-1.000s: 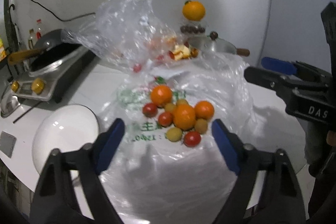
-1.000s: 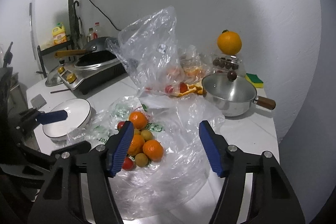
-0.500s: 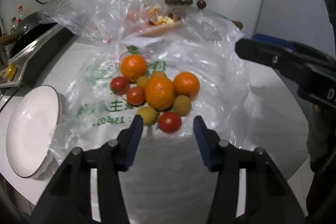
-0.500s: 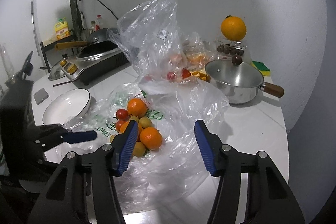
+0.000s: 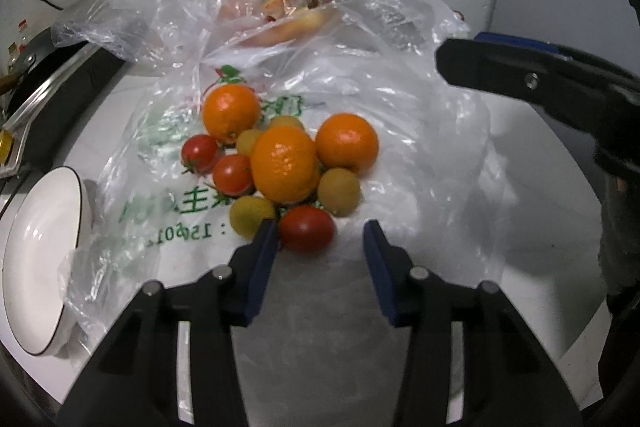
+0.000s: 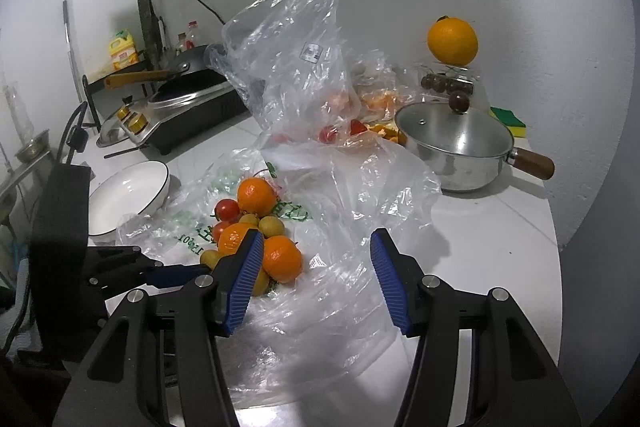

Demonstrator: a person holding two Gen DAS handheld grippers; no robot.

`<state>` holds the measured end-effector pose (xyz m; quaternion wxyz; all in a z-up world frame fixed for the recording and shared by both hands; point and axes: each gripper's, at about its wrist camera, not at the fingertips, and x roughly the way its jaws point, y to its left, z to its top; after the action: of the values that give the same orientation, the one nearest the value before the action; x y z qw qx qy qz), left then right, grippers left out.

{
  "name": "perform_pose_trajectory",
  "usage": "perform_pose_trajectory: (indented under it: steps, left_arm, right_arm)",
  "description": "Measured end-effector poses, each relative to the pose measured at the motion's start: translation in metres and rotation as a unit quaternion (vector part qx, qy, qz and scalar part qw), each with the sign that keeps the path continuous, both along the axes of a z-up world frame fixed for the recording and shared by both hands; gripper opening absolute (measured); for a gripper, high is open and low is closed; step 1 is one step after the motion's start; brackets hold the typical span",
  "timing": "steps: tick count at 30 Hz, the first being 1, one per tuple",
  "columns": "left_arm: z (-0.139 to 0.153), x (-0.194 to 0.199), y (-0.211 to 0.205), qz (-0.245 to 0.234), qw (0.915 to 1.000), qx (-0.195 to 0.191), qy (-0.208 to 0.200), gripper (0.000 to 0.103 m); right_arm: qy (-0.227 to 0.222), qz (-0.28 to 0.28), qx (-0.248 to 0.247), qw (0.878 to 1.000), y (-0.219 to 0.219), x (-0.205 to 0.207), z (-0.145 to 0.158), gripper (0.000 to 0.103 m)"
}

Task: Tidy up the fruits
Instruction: 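Move the left tool down to the red cherry tomato while the right tool approaches an orange, then close the left tool on the red tomato while the right tool grasps an orange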

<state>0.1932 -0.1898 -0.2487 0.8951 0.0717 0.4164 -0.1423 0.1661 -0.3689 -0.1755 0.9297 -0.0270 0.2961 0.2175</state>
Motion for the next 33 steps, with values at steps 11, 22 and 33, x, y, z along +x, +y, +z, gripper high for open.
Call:
perform_pose_trajectory:
  steps: [11,22,33]
  left_arm:
    - [-0.003,0.01,0.0,-0.005,0.9999,-0.001,0.011,0.031]
    - [0.005,0.005,0.012,-0.012,0.9995,-0.029,0.005,0.03]
    - [0.023,0.002,0.029,-0.014,0.9984,-0.049,-0.023,0.03]
  right_arm:
    - [0.0,0.011,0.002,1.0,0.002,0.005,-0.005,0.059]
    - [0.017,0.027,-0.015,0.999,0.025,0.012,-0.013,0.059]
    - [0.069,0.021,-0.021,0.997,0.037,0.038,-0.038,0.059]
